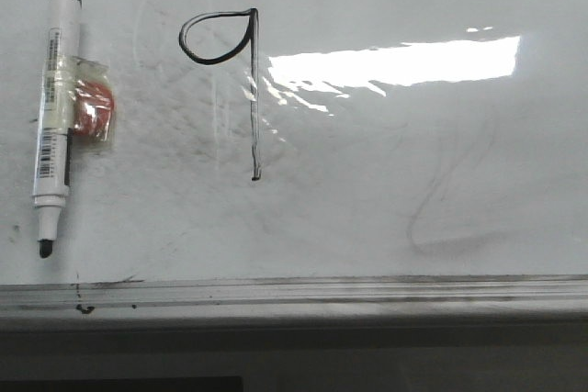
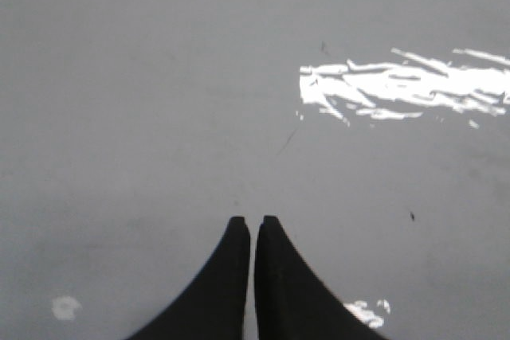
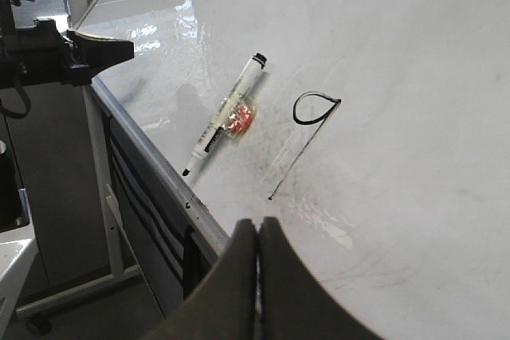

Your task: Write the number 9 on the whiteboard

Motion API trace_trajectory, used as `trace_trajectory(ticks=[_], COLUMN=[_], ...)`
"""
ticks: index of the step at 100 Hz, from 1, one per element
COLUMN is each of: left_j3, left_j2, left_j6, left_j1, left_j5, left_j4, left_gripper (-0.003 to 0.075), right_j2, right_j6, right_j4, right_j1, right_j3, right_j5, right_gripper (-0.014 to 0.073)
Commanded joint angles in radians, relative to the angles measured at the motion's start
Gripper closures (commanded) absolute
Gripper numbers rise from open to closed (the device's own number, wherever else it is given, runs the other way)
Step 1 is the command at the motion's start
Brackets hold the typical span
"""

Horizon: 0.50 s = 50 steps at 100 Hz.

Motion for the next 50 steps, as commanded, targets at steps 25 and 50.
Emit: trace_trajectory(ticks=[25, 50], left_j3=[0.041, 0.041], left_j2=[-0.029, -0.029], left_j6=[-0.038, -0.035], left_j1=[0.003, 0.004], left_j5=[0.176, 0.176], left_j4=[0.005, 0.009], left_gripper=[0.0741, 0.0741], right_j2=[0.011, 0.011], right_j6=[-0.002, -0.002], right_j4=[-0.018, -0.018], right_j1=[-0.003, -0.003], right_j3=[-0.025, -0.025], right_j5=[-0.073, -0.073], right_gripper=[0.0657, 0.0657])
